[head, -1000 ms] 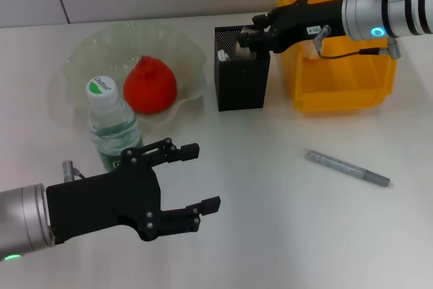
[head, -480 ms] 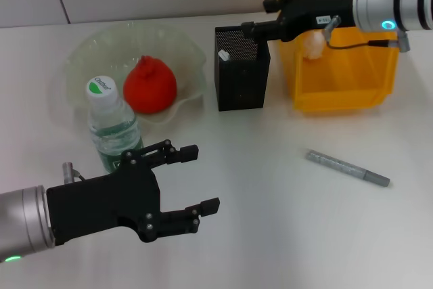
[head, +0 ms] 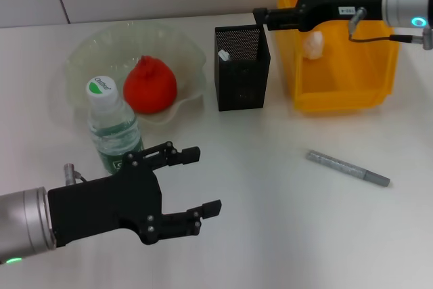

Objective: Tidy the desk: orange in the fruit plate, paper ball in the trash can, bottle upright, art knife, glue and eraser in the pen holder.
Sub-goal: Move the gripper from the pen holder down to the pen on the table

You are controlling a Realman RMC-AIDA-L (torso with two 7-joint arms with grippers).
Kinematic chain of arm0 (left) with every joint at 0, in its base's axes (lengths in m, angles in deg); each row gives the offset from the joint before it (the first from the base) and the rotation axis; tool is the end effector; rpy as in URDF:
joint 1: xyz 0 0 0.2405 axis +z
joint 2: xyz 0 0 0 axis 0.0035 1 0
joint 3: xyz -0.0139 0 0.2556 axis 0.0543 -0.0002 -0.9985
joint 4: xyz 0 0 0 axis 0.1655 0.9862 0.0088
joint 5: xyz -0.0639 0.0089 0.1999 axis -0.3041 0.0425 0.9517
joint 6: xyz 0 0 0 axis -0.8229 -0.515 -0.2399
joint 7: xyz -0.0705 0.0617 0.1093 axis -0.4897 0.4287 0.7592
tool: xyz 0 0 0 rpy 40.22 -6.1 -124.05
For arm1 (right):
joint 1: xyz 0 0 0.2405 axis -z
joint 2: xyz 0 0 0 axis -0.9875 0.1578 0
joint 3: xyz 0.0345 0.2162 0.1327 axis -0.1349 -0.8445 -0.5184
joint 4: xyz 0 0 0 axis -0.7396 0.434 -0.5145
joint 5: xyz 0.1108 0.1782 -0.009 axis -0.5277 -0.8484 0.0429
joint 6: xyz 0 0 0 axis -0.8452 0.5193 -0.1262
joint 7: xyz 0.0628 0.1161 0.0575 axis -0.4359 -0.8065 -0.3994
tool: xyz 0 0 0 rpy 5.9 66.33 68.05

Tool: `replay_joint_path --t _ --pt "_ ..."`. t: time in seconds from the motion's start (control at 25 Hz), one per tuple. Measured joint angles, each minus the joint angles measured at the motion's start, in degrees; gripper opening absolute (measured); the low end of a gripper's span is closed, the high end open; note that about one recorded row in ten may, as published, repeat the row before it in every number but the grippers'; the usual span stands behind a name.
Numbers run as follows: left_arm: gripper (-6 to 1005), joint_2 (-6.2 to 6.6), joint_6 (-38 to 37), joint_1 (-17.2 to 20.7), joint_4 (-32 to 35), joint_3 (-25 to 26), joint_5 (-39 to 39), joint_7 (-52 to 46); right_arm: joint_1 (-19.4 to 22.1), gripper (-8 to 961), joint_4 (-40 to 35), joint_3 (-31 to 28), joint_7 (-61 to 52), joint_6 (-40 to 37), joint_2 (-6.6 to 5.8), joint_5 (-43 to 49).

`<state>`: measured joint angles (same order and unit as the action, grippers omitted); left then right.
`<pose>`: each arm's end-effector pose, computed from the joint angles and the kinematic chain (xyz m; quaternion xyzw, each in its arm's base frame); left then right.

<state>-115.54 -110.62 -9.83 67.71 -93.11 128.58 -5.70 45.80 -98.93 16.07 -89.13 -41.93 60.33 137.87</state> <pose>-0.2276 0.2549 -0.0407 -0.9444 -0.0565 -0.3097 0.0952 0.1892 0.4157 0.0454 -0.9255 0.1816 0.1742 0.2832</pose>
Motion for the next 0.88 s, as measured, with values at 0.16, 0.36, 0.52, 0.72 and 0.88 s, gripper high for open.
replay_joint_path --t 0.16,0.36,0.52,0.72,0.88 --pt "802 0.00 0.04 -0.03 0.00 -0.12 0.00 0.00 3.36 766 -3.97 1.11 1.96 -2.85 0.10 -3.21" --pt "802 0.12 0.04 0.11 0.01 0.16 0.00 0.58 10.37 765 -11.11 4.94 5.25 -5.85 0.21 -8.50" --pt "802 0.23 0.02 0.24 0.01 0.18 0.05 0.68 13.05 765 -14.37 6.22 4.14 -6.34 0.25 -8.53" --pt "802 0.36 -0.05 0.38 0.16 0.19 0.35 0.70 15.20 764 -16.62 5.77 1.67 -9.94 0.35 -7.03" --pt "802 0.39 -0.28 0.49 0.25 0.26 0.43 0.70 16.72 764 -19.41 6.40 -0.32 -11.55 0.33 -2.11"
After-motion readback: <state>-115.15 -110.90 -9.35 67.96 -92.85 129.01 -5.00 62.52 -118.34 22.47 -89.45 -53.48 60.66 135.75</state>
